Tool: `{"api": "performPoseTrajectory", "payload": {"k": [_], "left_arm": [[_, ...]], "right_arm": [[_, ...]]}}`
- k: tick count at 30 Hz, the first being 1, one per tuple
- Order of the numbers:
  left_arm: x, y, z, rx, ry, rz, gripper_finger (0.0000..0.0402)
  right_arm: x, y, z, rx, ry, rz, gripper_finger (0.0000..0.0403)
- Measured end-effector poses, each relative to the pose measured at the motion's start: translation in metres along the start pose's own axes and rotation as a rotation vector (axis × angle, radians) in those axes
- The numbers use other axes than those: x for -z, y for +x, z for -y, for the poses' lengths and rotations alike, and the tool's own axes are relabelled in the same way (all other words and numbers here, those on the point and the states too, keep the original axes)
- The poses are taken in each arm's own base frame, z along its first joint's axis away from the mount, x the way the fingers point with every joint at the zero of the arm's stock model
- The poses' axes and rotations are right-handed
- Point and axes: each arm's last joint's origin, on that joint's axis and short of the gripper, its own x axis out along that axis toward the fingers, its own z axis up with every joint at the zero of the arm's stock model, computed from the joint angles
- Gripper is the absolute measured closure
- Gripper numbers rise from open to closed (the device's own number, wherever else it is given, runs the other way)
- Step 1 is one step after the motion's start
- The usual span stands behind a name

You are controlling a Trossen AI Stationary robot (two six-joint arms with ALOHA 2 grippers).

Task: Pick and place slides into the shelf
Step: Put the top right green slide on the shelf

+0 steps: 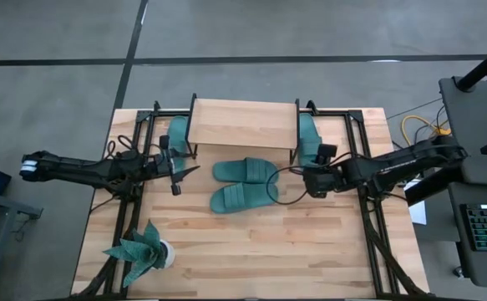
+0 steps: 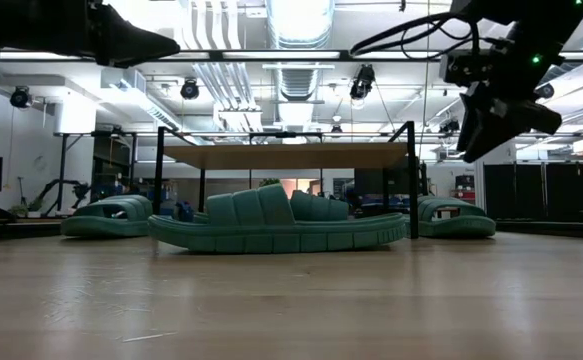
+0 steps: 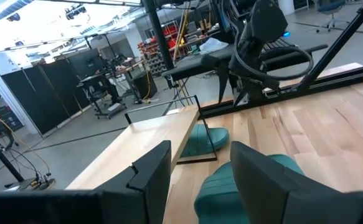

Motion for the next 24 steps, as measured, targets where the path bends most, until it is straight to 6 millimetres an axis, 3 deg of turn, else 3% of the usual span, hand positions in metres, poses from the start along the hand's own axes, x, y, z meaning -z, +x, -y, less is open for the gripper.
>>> {"api": "performPoseTrajectory", "payload": {"k": [15, 24], "left_arm": [[0.000, -0.002, 0.000, -0.002, 0.002, -0.005, 0.0250], [0.001, -0.002, -0.001, -0.037, 0.003, -0.021, 0.0250]], "right_arm": [[-0.001, 0.013, -0.007, 0.084, -0.020, -0.044, 0.0200], [-0.003, 0.038, -0.010, 0.114, -0.041, -0.163, 0.0176]]}}
